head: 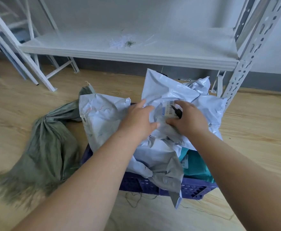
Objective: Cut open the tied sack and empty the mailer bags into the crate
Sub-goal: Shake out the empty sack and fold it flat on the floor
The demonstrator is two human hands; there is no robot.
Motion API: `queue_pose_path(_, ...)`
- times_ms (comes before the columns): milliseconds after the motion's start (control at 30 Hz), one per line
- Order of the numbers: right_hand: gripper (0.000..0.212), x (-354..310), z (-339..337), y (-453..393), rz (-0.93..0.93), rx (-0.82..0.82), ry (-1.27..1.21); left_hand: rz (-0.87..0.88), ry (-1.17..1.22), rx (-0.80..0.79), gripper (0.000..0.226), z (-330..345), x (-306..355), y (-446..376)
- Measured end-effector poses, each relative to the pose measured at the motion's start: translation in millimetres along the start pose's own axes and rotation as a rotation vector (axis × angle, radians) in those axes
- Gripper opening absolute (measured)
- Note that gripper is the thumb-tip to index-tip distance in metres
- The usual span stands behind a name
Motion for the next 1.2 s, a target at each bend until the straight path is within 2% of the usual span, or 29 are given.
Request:
queue_pose_path(100,0.074,-10,-5,3,-0.032,0.064,-0.029,0.075,0.180,0.333,0.034,-34,-15,25)
queue_pose_path(133,0.074,-14,-6,3,-0.047,0.076,-0.042,0.063,0.186,0.431,0.032,-44,-25,32)
queue_pose_path(167,0.074,-18,-7,2,-0.063,0.086,-0.051,0.016,0.161,0.455,0.039,-50,-37,35)
queue_pose_path(200,0.075,-22,-8,1,-0.074,0.087,-0.053,-0.073,0.112,0.372,0.055,-54,-49,36)
queue_pose_path(267,0.080,-25,-8,-4,-0.055,0.037,-0.034,-0.296,-0.039,-0.018,0.097,-51,-72,34)
queue_pose_path(300,0.084,-25,-6,-6,-0.035,-0.021,-0.011,-0.352,-0.105,-0.181,0.112,-45,-79,32)
queue_pose_path(367,0.088,-25,0,-6,-0.036,-0.151,0.034,-0.334,-0.146,-0.330,0.125,-23,-87,25)
queue_pose_path(500,0.095,-29,15,-4,-0.102,-0.257,0.075,-0.223,0.030,-0.276,0.126,19,-91,3)
queue_pose_path(600,0.089,-31,16,-9,-0.100,-0.251,0.137,-0.197,0.124,-0.200,0.121,38,-99,-12)
queue_pose_path(667,0.076,-34,18,-10,-0.095,-0.257,0.186,-0.206,0.145,-0.143,0.118,49,-102,-13)
queue_pose_path(767,0.045,-37,23,-7,-0.101,-0.276,0.288,-0.205,0.160,-0.057,0.111,56,-102,-7)
queue_pose_path(867,0.015,-40,23,-4,-0.129,-0.171,0.291,-0.167,0.215,0.021,0.119,55,-105,2)
queue_pose_path(900,0.007,-44,20,-3,-0.139,-0.093,0.274,-0.160,0.276,0.031,0.124,53,-108,5)
queue_pose_path(967,0.010,-60,13,-2,-0.176,0.096,0.239,-0.140,0.404,-0.032,0.129,49,-115,10)
queue_pose_path(1033,0.014,-86,6,-1,-0.266,0.243,0.211,-0.130,0.576,-0.201,0.120,41,-121,14)
queue_pose_path(1100,0.015,-118,4,3,-0.431,0.309,0.217,-0.212,0.890,-0.325,0.103,28,-132,15)
queue_pose_path(1167,0.020,-148,10,8,-0.622,0.294,0.258,-0.358,1.220,-0.263,0.075,12,-151,12)
queue_pose_path(1200,0.023,-158,17,10,-0.705,0.239,0.296,-0.458,1.376,-0.137,0.057,4,-164,10)
Point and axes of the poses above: each hand's wrist, its own y-axis away from the middle knuckle, its own z-axis out of the palm, x = y × z, the point moved 1 cm from there along -y, towards the middle knuckle, and after that the axes turned 15 degrees about -z, right-handed, at the moved point
